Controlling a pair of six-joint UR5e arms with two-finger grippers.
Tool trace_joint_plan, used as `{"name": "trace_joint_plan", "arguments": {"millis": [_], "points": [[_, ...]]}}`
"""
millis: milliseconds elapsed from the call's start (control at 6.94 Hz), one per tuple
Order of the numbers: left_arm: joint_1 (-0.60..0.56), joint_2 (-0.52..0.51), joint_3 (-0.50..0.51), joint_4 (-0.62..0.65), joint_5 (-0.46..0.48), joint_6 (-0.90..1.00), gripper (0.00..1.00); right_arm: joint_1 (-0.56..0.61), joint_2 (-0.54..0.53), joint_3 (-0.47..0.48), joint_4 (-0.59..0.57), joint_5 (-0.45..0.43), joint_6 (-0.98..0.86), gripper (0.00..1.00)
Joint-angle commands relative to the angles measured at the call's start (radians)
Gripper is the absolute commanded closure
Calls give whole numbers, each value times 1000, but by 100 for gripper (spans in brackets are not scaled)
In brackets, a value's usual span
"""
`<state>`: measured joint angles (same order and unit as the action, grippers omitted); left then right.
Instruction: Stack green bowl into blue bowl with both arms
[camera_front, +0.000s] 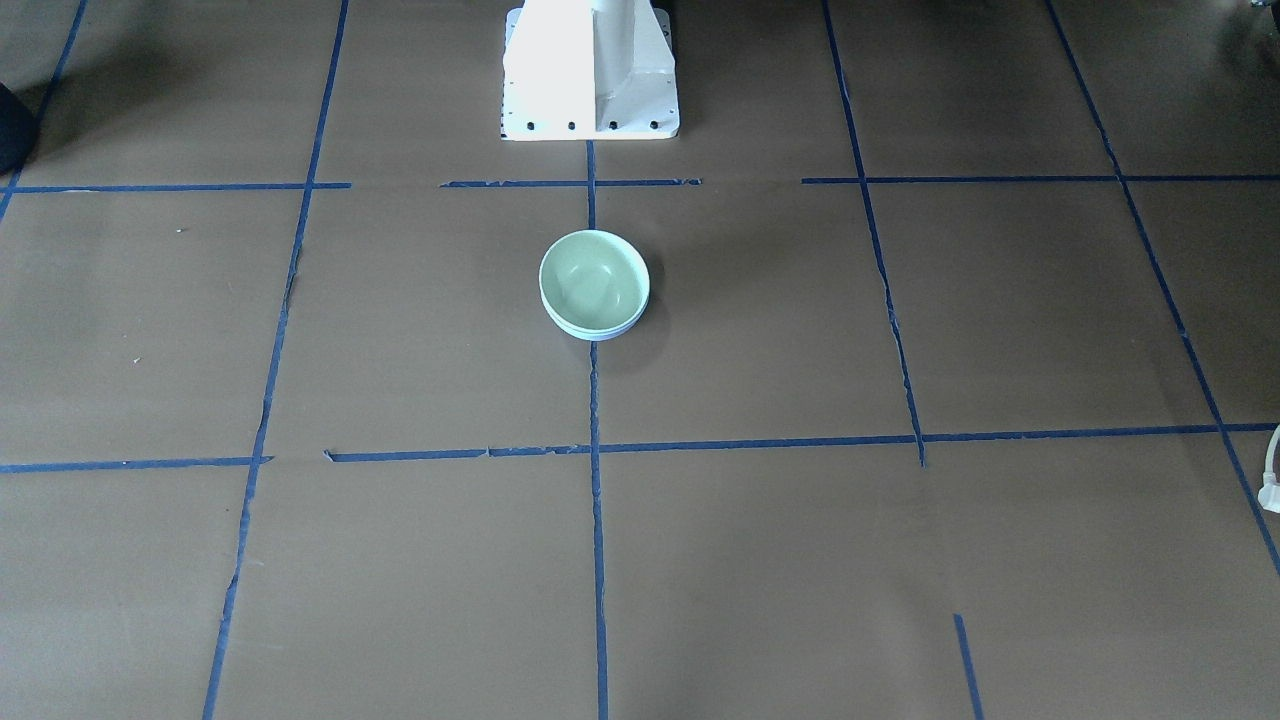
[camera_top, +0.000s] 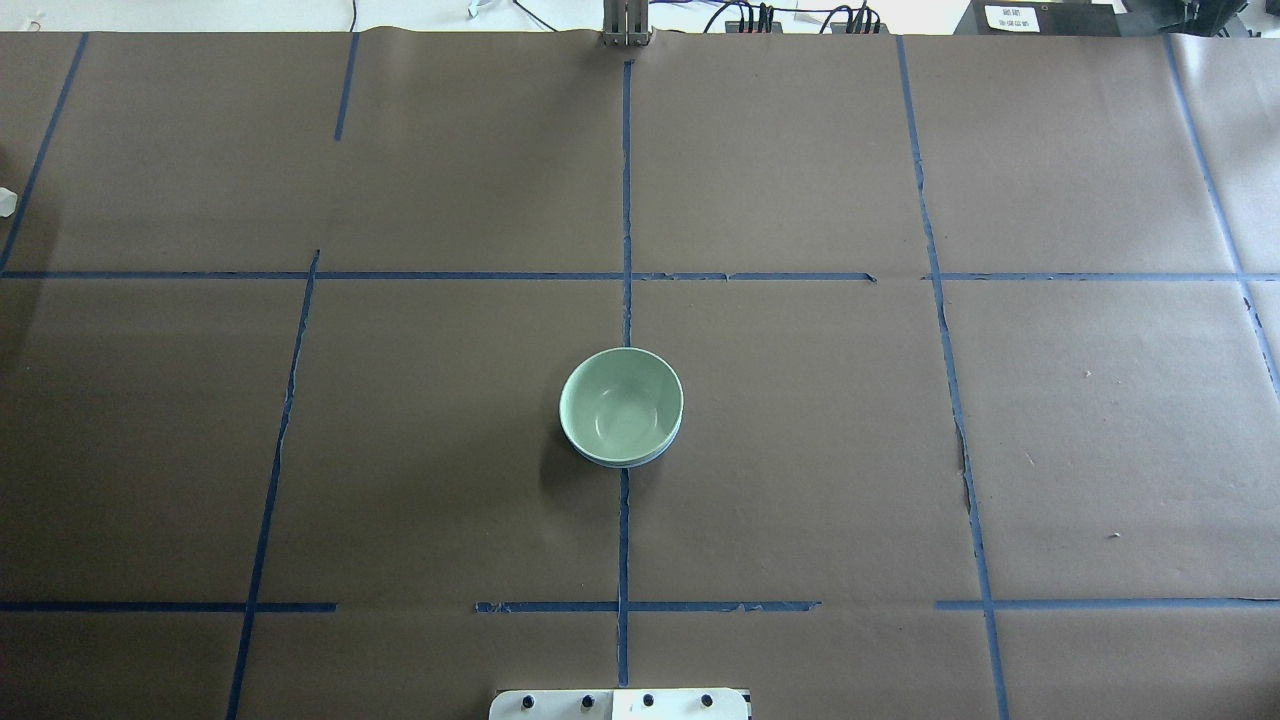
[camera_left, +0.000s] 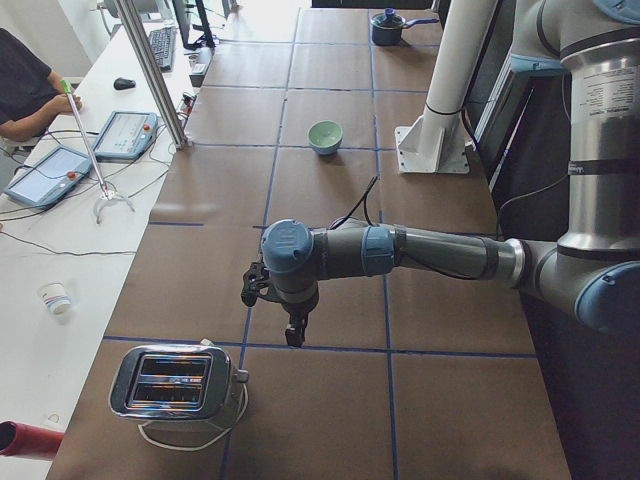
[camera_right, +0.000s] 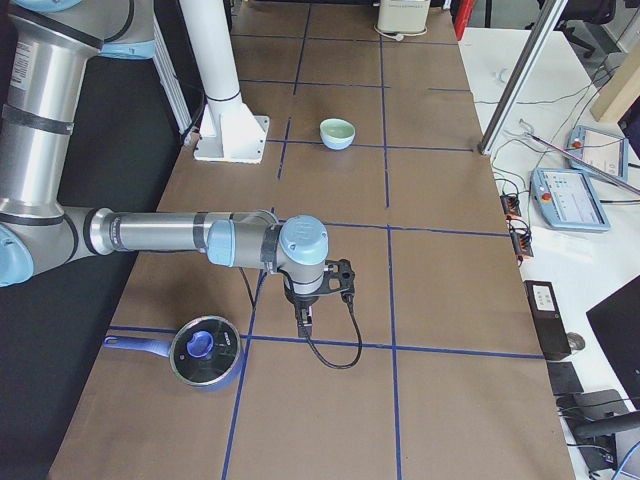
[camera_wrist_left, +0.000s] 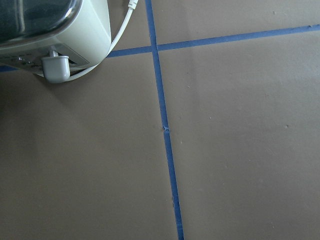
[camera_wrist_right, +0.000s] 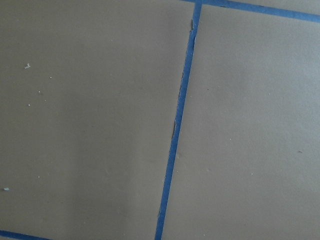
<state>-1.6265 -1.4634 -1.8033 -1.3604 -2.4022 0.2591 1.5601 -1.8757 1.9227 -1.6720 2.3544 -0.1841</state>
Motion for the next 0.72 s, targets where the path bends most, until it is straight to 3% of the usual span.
{"name": "trace_joint_plan", "arguments": {"millis": [0, 576], "points": [[-1, 1, -8, -17, 0, 3, 0, 0, 0, -2, 0, 16, 0, 0], [-1, 3, 2, -17, 2, -1, 0, 0, 1, 1, 1, 45, 2, 0]]}}
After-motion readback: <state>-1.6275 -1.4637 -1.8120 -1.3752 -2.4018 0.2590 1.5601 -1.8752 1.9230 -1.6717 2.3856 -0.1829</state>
